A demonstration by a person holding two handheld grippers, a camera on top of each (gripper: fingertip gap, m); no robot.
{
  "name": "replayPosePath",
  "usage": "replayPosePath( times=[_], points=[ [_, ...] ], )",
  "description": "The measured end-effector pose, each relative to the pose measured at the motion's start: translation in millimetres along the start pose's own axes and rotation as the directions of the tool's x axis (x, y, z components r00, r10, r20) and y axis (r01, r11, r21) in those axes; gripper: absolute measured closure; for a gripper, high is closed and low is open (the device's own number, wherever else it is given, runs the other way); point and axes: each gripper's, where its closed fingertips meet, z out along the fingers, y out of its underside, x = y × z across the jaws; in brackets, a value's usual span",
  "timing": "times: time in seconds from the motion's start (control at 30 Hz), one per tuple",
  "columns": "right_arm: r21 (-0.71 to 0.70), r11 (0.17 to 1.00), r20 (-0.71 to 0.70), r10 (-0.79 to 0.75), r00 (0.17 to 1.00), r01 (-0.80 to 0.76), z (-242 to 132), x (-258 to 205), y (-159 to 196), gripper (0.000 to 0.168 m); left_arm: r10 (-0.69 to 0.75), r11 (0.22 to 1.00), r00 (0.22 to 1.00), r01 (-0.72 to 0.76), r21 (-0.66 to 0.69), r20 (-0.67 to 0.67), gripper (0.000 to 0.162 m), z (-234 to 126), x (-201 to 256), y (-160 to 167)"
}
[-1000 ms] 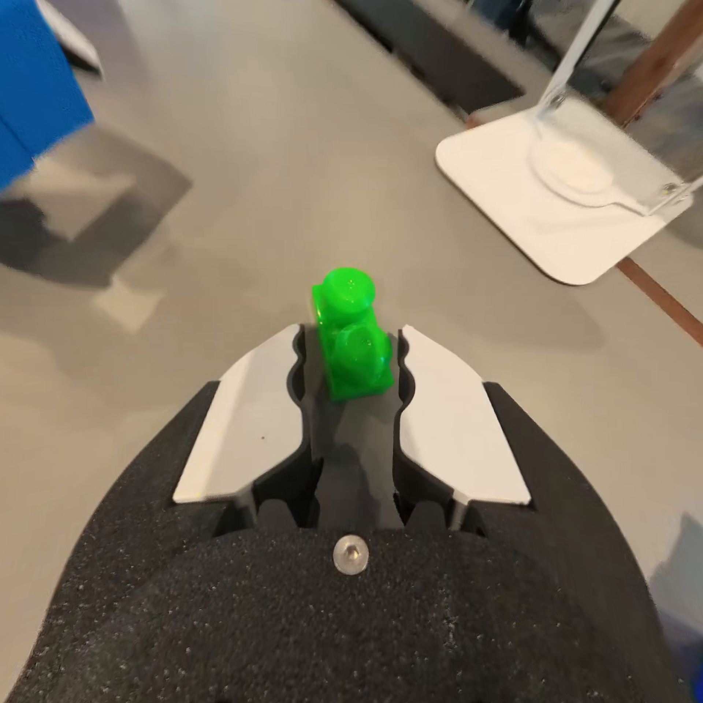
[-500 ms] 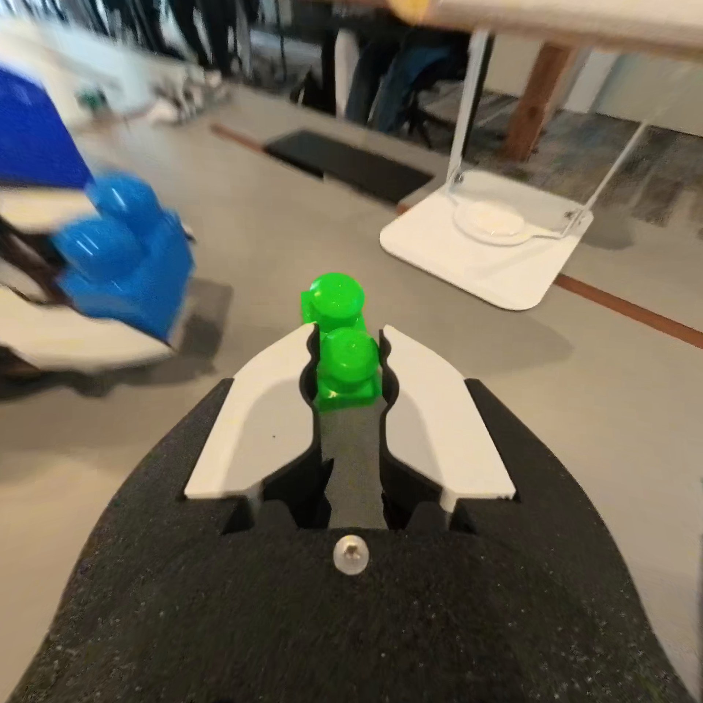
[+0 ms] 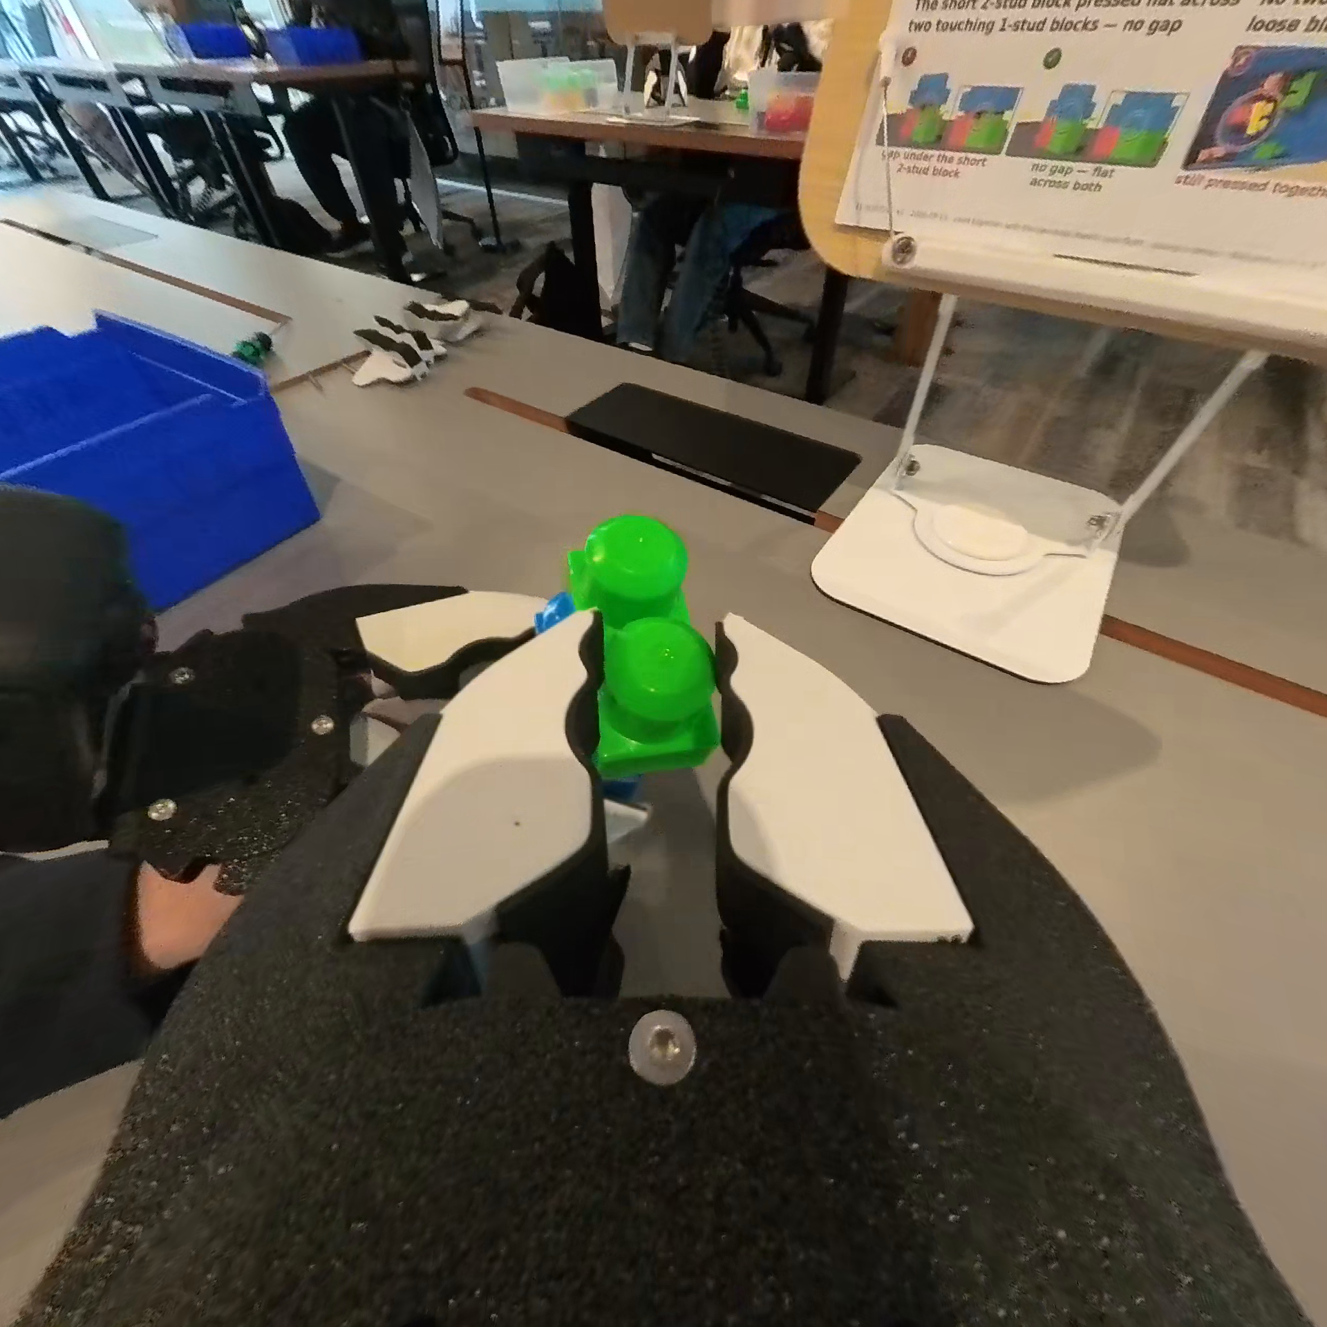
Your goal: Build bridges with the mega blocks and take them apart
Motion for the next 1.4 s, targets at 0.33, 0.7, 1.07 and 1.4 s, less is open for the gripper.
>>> replayPosePath(
  times=[0.33,0.7,1.07,1.4],
  points=[
    [-0.011,1.000,-0.014,-0.016,1.000,0.016,6,-11,-1,0.139,0.031,0.999,0.999,-0.031,0.014,0.006,0.086,-2,1,-3],
    [-0.053,0.997,-0.039,-0.061,0.997,0.058,13,-18,7,0.139,0.033,0.999,0.999,-0.034,0.028,0.026,0.086,-4,-2,-5],
    [-0.004,1.000,-0.021,-0.006,1.000,0.006,10,-21,1,0.139,0.036,0.996,0.998,-0.041,0.085,0.057,0.087,-12,-5,-16],
    [0.030,0.994,0.019,0.100,0.995,-0.101,11,-17,4,0.139,0.044,0.995,0.998,-0.048,0.087,0.052,0.087,-14,-3,-16]
  ],
)
